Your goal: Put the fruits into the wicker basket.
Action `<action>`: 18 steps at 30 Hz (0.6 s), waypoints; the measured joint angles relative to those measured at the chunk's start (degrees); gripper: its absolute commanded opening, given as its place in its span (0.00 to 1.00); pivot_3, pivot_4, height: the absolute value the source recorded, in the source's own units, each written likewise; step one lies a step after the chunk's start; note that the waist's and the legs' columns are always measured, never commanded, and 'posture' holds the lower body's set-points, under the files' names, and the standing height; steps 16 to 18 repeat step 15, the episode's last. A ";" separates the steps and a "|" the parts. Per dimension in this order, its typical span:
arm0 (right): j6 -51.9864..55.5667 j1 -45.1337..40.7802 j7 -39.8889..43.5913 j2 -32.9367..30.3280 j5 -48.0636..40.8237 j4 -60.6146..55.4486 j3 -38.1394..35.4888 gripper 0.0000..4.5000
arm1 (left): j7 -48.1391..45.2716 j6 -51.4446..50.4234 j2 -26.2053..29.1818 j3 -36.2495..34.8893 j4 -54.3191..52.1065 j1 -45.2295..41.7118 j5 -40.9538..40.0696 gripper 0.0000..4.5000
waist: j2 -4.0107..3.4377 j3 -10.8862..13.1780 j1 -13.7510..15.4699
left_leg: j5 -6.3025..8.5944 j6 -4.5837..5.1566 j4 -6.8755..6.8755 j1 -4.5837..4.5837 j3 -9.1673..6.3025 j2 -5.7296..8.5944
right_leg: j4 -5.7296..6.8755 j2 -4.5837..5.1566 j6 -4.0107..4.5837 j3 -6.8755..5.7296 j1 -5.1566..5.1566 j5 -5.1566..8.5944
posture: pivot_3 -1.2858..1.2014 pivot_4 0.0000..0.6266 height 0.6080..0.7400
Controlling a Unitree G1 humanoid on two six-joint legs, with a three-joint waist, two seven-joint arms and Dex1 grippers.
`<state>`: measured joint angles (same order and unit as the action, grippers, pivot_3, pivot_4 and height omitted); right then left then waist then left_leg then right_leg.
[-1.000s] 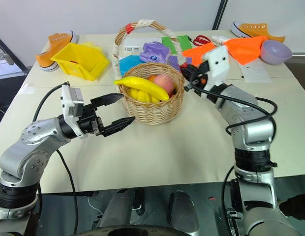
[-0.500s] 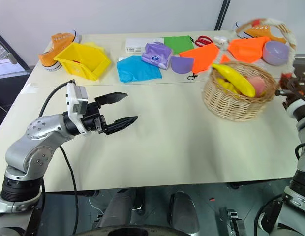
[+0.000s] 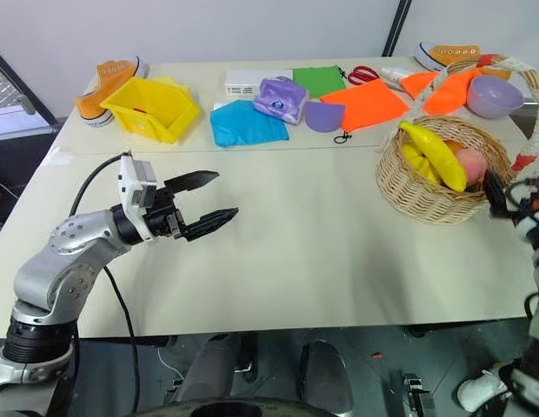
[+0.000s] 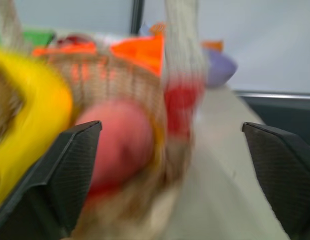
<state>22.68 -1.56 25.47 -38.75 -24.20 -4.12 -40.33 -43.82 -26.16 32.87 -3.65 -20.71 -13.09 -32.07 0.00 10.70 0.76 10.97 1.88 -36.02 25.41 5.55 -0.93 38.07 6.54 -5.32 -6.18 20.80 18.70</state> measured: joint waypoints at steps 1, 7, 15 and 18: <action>-0.38 2.19 1.70 0.77 -1.24 -1.23 -0.72 0.99 | 0.56 1.02 0.32 -0.58 1.90 1.38 1.51 1.00 | 0.00 0.00 -0.06 | 0.10 0.15 0.01 -0.02 0.00 -0.02 | 0.00 0.00 0.00 0.00 0.00 0.00 | 0.52 0.24 0.92; -2.33 11.98 10.97 2.70 -6.25 -11.39 1.09 0.99 | 4.28 9.49 0.14 -5.21 12.58 7.17 8.36 1.00 | -0.05 -0.04 -0.53 | 0.15 0.12 0.05 -0.06 0.00 -0.08 | 0.00 0.03 0.02 0.08 0.07 0.01 | 0.52 0.24 0.92; -1.83 10.32 12.87 6.13 -5.34 -17.09 17.73 0.99 | 7.22 15.13 -2.26 -7.17 16.62 13.62 11.63 1.00 | -0.03 -0.05 -0.08 | 0.25 -0.01 0.05 0.01 -0.01 -0.02 | -0.03 0.22 0.03 0.08 0.40 0.01 | 0.52 0.24 0.92; -1.83 10.32 12.87 6.13 -5.34 -17.09 17.73 0.99 | 7.22 15.13 -2.26 -7.17 16.62 13.62 11.63 1.00 | -0.03 -0.05 -0.08 | 0.25 -0.01 0.05 0.01 -0.01 -0.02 | -0.03 0.22 0.03 0.08 0.40 0.01 | 0.52 0.24 0.92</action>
